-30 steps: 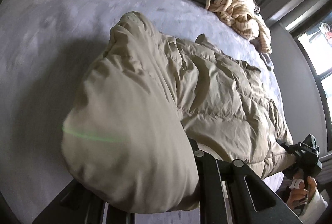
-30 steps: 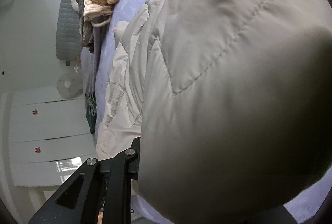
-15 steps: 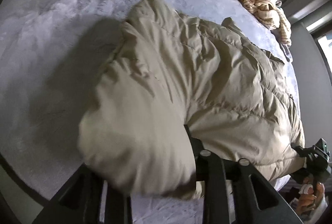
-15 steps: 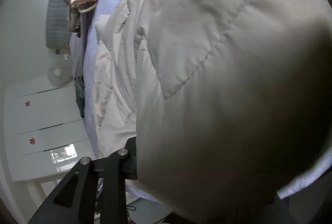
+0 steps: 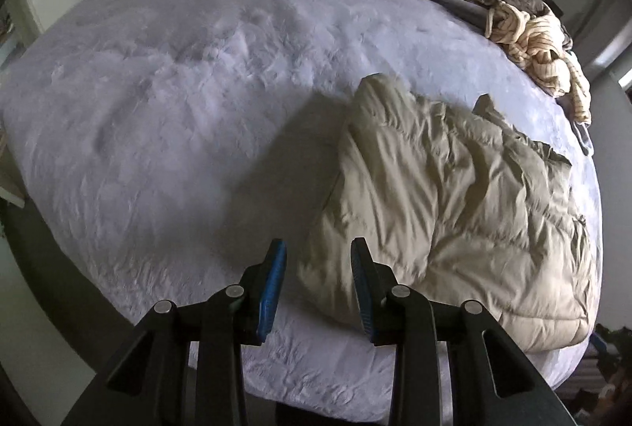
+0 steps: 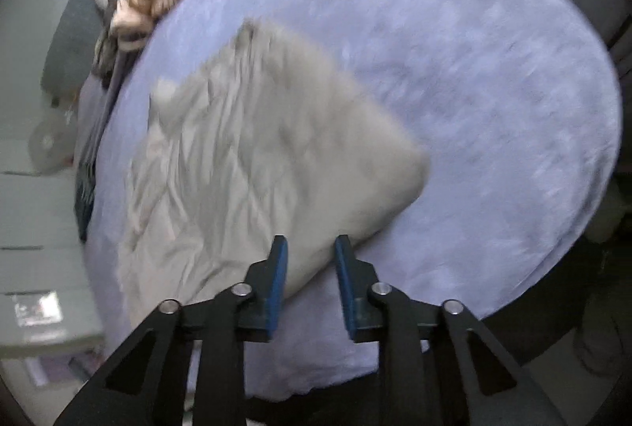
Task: Fold large clothes
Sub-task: 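Open both tools and release the folded coat bundle onto the bed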
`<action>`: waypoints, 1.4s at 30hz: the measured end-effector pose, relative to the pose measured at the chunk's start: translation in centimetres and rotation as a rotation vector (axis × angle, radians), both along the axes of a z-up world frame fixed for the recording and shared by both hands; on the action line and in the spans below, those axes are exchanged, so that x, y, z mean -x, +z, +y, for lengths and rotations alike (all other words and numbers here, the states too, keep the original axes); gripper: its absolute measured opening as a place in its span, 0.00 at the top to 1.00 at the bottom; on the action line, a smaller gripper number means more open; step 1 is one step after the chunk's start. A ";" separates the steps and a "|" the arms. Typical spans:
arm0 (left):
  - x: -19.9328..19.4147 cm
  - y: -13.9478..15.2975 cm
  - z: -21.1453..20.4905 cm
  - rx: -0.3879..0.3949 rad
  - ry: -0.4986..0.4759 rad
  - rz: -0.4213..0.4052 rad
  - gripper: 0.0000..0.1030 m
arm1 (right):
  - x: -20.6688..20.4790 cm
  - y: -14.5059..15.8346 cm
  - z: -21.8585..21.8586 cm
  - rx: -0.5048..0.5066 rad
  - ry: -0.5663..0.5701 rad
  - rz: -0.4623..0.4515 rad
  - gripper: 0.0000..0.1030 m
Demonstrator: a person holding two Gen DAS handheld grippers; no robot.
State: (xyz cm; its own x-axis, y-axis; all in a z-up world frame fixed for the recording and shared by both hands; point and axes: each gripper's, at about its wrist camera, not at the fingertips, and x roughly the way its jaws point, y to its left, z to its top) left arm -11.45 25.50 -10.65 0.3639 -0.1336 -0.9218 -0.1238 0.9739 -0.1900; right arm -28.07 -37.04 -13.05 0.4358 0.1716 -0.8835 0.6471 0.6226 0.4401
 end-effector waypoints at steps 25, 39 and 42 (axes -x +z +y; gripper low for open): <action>-0.2 -2.7 -3.0 -0.089 -0.027 0.127 0.35 | -5.5 0.7 3.9 0.045 0.230 0.019 0.66; 2.9 0.1 -5.7 -0.130 -0.056 0.077 0.06 | -4.4 2.5 7.3 0.066 0.389 -0.019 0.45; 3.6 0.5 -6.4 -0.145 -0.069 0.071 0.06 | -3.9 2.3 7.0 0.062 0.399 -0.018 0.42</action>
State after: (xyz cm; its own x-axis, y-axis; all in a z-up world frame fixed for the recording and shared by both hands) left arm -15.09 19.11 -10.13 0.2914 -0.0200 -0.9564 -0.0639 0.9971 -0.0404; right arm -24.13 -30.04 -10.77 0.3613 0.2774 -0.8902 0.3416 0.8490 0.4032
